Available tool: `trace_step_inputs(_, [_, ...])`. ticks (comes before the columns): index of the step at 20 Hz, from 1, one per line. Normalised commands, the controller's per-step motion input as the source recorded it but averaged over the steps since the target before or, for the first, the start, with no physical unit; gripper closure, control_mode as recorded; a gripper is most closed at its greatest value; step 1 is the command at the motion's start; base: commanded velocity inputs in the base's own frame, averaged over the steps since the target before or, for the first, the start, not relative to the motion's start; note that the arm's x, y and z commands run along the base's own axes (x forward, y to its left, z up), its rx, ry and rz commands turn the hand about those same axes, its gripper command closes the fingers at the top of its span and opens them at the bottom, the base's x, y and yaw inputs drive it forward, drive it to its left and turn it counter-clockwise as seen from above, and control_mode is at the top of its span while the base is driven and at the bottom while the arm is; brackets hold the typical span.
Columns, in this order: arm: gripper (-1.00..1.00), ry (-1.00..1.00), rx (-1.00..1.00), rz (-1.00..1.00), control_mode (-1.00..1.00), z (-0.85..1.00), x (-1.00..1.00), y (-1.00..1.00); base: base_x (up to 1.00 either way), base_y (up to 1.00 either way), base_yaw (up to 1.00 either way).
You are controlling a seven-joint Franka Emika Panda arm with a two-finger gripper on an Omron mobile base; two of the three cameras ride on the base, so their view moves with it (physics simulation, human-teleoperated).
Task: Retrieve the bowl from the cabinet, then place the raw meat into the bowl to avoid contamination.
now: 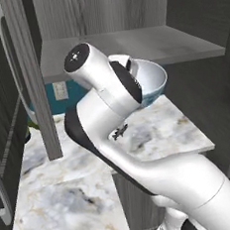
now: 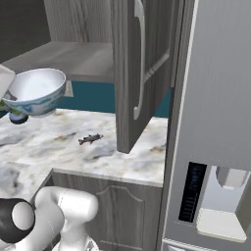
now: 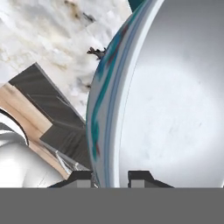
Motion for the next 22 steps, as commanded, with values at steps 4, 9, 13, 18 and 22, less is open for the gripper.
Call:
trace_step_inputs(4, [1.00,0.06,0.00,0.01,-1.00,-0.93,-0.10,0.19,0.00,0.00,0.00])
trace_step_inputs(9, [1.00,0.03,0.00,0.04,-1.00,-0.74,0.00,0.21,0.00,0.00,0.00])
trace_step_inputs(13, [1.00,0.02,0.00,0.10,-1.00,-0.59,0.25,0.26,0.00,0.00,0.00])
trace_step_inputs(18, [1.00,0.10,0.00,0.08,-1.00,-0.59,0.55,0.08,0.00,0.00,0.00])
trace_step_inputs(22, [1.00,0.02,-0.02,0.00,-1.00,-0.58,0.65,0.01,0.00,0.00,0.00])
